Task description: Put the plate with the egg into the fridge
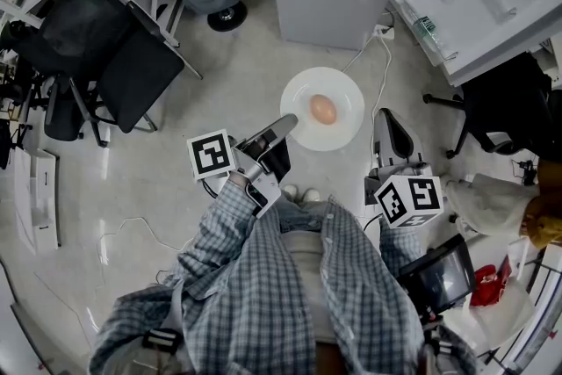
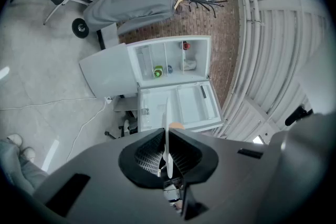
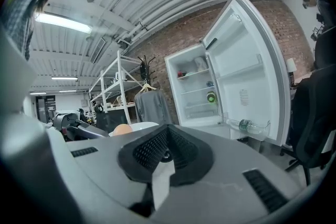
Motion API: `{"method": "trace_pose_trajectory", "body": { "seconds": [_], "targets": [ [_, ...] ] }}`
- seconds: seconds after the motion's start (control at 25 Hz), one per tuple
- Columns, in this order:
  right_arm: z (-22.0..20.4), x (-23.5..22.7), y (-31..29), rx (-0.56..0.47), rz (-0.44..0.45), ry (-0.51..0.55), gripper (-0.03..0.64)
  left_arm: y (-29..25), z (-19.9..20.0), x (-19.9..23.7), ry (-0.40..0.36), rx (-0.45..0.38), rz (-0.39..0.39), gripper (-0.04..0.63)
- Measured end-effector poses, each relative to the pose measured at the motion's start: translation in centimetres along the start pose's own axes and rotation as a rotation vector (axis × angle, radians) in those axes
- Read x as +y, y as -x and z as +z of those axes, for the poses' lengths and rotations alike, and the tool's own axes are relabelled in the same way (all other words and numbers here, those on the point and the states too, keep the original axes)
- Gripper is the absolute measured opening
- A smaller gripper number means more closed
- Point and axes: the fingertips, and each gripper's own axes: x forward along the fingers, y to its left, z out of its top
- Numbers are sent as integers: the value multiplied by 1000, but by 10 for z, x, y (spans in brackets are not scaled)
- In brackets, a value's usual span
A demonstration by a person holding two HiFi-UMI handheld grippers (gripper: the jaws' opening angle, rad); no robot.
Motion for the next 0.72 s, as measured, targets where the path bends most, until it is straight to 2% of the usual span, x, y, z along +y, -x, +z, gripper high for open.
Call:
{"method": "trace_pose_trajectory", "body": {
  "seconds": [0.72],
  "targets": [
    [-4, -24, 31, 20, 33, 7, 5, -7, -23, -7, -6, -87, 5, 20]
  ]
}}
